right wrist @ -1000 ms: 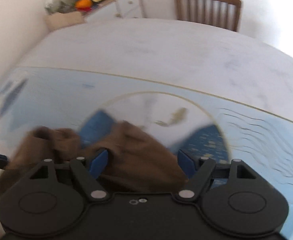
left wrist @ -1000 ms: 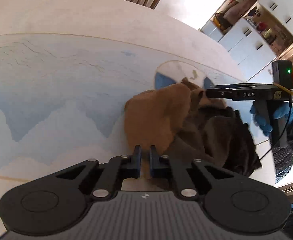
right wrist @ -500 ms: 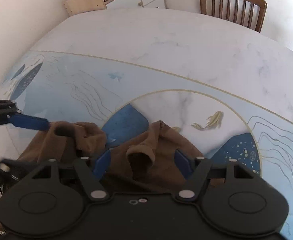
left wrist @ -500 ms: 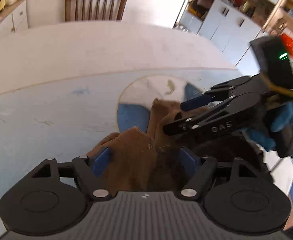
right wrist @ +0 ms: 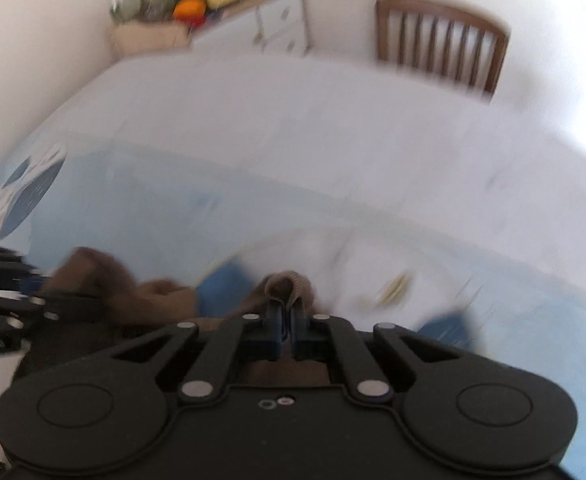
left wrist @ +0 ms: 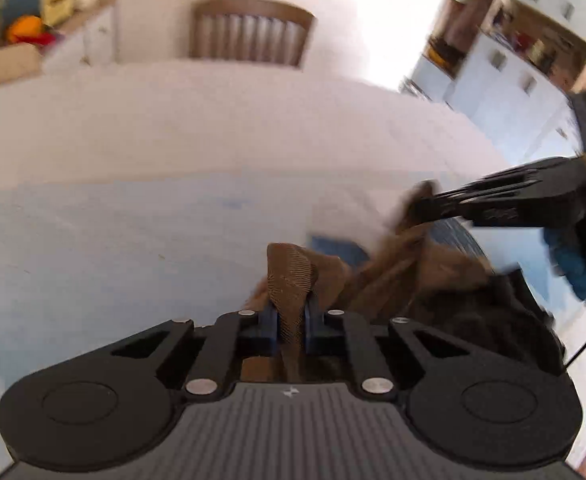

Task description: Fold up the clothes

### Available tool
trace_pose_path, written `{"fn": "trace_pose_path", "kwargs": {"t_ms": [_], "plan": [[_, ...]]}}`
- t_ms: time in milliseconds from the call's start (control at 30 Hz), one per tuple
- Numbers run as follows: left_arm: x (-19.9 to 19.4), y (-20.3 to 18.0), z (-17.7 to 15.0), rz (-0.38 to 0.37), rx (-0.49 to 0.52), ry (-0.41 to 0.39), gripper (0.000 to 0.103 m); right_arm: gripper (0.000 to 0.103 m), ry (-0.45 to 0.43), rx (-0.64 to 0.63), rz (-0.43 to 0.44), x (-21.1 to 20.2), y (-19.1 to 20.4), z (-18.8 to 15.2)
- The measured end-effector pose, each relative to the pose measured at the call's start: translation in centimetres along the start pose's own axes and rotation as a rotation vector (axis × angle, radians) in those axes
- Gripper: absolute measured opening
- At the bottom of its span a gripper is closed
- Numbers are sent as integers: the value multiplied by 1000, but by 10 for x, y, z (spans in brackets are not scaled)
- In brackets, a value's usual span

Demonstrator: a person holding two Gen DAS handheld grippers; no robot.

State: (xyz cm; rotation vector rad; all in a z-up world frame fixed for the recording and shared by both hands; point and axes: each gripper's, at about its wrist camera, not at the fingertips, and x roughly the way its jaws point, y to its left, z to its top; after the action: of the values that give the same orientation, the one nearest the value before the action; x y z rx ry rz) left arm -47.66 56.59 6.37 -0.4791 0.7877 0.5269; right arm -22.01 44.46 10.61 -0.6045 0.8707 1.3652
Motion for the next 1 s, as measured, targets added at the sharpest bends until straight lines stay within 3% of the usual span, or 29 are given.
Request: {"fn": "trace_pose_path", "kwargs": {"t_ms": [233, 400, 500, 600, 667, 700, 800, 1000], "plan": [[-5, 44, 37, 78, -64, -103, 10, 103, -114, 111, -212, -20, -70, 40], [22, 47, 55, 121, -12, -94, 9, 103, -93, 246, -334, -8, -117, 47], [44, 53, 62, 111, -27, -54, 9, 103, -56, 281, -340, 6, -128, 41], [47, 58, 62, 50, -82, -21, 10, 103, -56, 269, -289, 3, -125, 34], [47, 49, 59, 21, -52, 4, 15, 103, -59, 252, -253, -5, -121, 29], [46, 43, 57, 11, -32, 16, 25, 103, -54, 244, -224, -10, -121, 26], [43, 24, 50, -33, -5, 36, 67, 103, -43, 207, -184, -26, -113, 15], [42, -26, 38, -221, -35, 104, 69, 103, -30, 130, -157, -46, -84, -17]]}}
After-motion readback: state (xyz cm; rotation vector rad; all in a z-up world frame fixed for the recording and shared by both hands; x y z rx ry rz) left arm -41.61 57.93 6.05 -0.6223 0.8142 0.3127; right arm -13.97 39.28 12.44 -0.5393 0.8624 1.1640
